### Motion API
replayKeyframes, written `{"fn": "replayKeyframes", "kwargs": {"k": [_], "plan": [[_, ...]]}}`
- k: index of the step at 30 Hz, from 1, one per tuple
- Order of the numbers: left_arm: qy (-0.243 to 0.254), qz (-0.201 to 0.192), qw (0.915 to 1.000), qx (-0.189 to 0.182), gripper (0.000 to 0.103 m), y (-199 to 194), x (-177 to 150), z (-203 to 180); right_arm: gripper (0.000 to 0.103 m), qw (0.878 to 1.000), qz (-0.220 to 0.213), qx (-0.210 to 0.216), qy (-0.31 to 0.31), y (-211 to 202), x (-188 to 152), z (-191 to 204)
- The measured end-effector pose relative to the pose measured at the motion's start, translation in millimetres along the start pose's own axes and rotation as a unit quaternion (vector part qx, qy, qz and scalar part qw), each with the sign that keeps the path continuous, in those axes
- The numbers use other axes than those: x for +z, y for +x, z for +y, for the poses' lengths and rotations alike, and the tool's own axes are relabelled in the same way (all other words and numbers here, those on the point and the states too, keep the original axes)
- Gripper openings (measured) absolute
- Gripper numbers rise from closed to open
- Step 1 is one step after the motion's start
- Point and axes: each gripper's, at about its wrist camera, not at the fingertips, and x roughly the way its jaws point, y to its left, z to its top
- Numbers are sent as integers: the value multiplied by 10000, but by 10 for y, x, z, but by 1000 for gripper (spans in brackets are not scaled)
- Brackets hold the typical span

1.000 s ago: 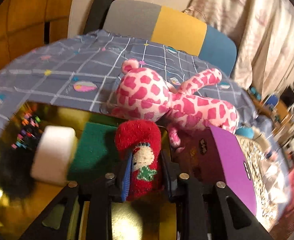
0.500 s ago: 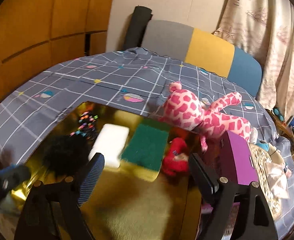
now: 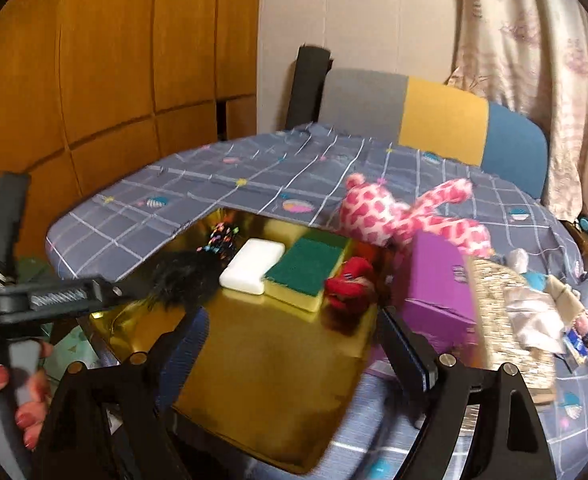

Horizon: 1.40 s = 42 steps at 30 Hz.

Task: Organize soft objects
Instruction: 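Move both open grippers back over the pile of soft items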

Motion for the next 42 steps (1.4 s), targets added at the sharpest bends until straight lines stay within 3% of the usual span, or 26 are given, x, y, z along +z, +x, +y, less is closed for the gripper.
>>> {"fn": "replayKeyframes", "kwargs": {"k": [7, 13, 19, 23, 26, 30, 37, 42], "plan": [[736, 188, 9965, -341, 64, 85, -168, -502, 86, 9967, -339, -430, 599, -454, -91, -686], [1201, 385, 9883, -862, 64, 110, -313, -951, 86, 9864, -277, -963, 1306, -649, -315, -1398], [1782, 525, 9729, -1378, 64, 85, -493, -1443, 86, 9714, 240, -1511, 1816, -650, -700, -2239], [2143, 693, 9621, -1536, 64, 119, -639, -1764, 86, 9621, 729, -1337, 2263, -576, -985, -2776], [2461, 750, 9542, -1527, 64, 146, -745, -1981, 86, 9608, 1060, -1308, 2201, -472, -1158, -3094], [2853, 882, 9418, -1541, 64, 174, -891, -2250, 86, 9592, 1293, -1603, 1937, -336, -1198, -3508], [3118, 1144, 9289, -1638, 64, 245, -1057, -2668, 86, 9610, 1254, -2050, 1369, -51, -1027, -4174], [3213, 1236, 9241, -1658, 64, 280, -1140, -2925, 86, 9694, 1118, -1878, 1116, 101, -1028, -4416]]}}
